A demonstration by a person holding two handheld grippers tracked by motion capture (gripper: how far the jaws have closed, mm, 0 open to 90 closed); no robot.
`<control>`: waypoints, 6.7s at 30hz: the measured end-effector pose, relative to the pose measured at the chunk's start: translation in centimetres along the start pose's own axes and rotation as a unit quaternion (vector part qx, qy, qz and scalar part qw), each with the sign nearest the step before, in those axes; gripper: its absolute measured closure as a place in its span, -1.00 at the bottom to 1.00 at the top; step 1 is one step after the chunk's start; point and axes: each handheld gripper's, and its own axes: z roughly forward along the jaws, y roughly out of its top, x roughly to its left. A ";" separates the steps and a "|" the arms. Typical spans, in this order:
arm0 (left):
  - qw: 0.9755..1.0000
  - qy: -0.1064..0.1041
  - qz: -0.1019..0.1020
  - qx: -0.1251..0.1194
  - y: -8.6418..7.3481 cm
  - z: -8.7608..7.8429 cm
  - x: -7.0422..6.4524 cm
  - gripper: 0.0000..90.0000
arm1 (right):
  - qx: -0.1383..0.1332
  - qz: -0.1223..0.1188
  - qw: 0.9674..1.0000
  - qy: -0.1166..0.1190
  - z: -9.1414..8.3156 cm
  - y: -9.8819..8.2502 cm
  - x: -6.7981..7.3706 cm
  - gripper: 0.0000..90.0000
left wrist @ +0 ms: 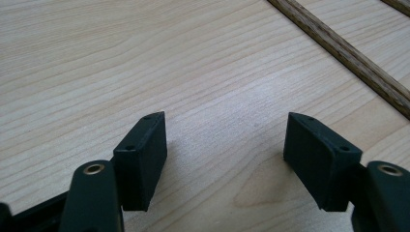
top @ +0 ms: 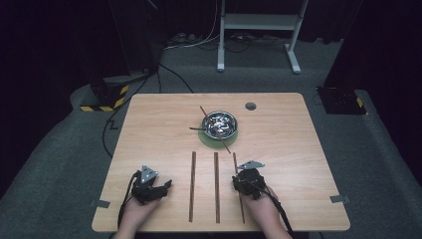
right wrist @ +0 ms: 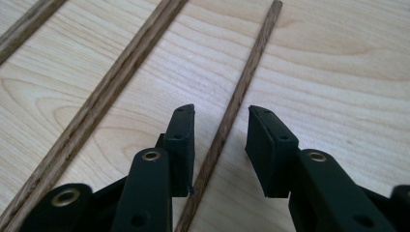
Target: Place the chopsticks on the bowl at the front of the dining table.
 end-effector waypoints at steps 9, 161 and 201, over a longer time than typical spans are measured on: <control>1.000 0.000 0.000 0.000 0.0 0.0 0.0 -0.29 | 0.012 -0.012 1.000 -0.003 -0.1 -0.3 0.0 0.58; 1.000 -0.004 0.003 -0.002 0.0 0.0 0.0 -0.30 | -0.038 -0.021 0.999 -0.030 7.5 17.2 -1.5 0.87; 1.000 -0.006 0.003 0.001 0.1 0.1 0.0 -0.28 | -0.060 -0.027 0.997 -0.030 6.3 16.5 -1.6 0.76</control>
